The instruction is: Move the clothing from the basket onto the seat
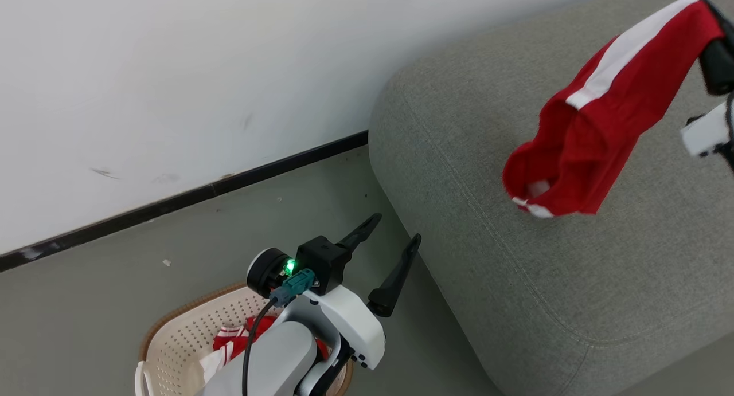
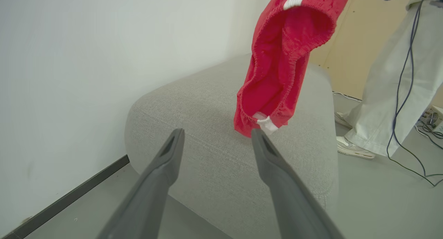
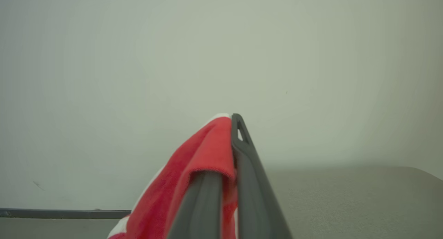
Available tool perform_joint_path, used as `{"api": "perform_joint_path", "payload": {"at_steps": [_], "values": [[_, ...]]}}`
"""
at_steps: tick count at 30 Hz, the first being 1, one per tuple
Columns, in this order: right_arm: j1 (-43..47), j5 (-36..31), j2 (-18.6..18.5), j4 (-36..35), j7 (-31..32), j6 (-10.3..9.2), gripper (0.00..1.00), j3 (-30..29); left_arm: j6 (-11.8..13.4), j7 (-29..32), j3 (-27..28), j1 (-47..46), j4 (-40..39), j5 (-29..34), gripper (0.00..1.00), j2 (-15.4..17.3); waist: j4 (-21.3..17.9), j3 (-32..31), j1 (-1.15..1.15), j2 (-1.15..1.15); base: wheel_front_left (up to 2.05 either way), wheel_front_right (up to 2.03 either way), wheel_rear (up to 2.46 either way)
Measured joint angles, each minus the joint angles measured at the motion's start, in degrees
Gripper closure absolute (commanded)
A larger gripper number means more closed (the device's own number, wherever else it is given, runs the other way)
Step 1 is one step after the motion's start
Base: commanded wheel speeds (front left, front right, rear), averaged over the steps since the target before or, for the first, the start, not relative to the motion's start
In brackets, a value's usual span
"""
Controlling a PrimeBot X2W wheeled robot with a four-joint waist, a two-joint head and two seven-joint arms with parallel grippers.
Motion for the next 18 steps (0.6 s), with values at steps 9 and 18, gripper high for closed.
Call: {"api": "perform_joint_path", "payload": {"at_steps": [9,18], "values": [[-11.76,1.36,-3.47,6.19,1.09,0.00,1.00,-7.02,1.88,0.08,0.96,-2.76,-2.98,1.97,0.00,1.48,1.65,4.30,0.00,0.00,0.00,0.00,0.00],[-13.78,1.08,-6.21,14.49,1.00,0.00,1.00,-12.66,1.91,1.85,-0.40,-4.78,-5.15,3.94,0.00,1.87,3.15,8.13,-0.01,0.00,0.00,0.00,0.00]]}}
